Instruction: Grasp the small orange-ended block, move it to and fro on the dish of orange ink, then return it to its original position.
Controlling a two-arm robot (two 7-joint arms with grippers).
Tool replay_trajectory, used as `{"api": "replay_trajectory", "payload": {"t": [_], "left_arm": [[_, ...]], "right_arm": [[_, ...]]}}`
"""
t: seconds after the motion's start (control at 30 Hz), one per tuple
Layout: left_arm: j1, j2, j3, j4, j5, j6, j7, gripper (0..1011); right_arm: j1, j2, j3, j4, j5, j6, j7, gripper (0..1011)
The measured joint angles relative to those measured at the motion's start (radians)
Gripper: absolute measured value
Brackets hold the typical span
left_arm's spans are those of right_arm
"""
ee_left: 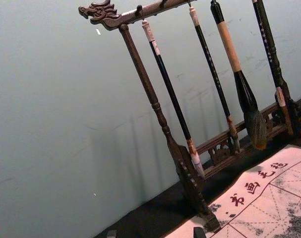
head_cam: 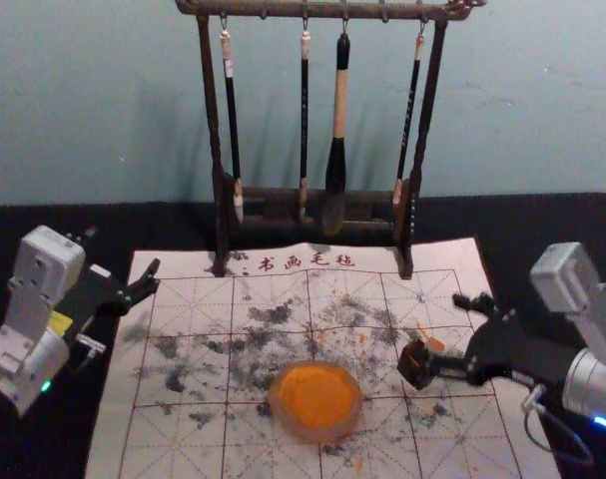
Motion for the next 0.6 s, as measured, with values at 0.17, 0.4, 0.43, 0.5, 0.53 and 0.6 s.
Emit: {"api": "replay_trajectory", "payload": {"t": [0.17,0.4,0.43,0.5,0.53,0.6], "left_arm": [[0.0,0.0,0.0,0.0,0.0,0.0,0.0,1001],[0.0,0.0,0.0,0.0,0.0,0.0,0.0,1001],[0.0,0.0,0.0,0.0,0.0,0.0,0.0,1001],[0.0,0.0,0.0,0.0,0.0,0.0,0.0,1001],[0.0,0.0,0.0,0.0,0.0,0.0,0.0,1001],[0.0,0.0,0.0,0.0,0.0,0.0,0.0,1001]], "right_arm": [[-0.061,-0.067,0.077,-0.027,-0.026,-0.106,-0.146,1000],[-0.1,-0.144,0.141,-0.027,-0.126,-0.161,-0.352,1000],[-0.102,-0.151,0.146,-0.025,-0.134,-0.156,-0.37,1000],[-0.107,-0.167,0.155,-0.015,-0.164,-0.138,-0.416,1000],[-0.108,-0.171,0.156,-0.01,-0.178,-0.13,-0.431,1000],[-0.11,-0.182,0.157,0.005,-0.213,-0.105,-0.467,1000]]}}
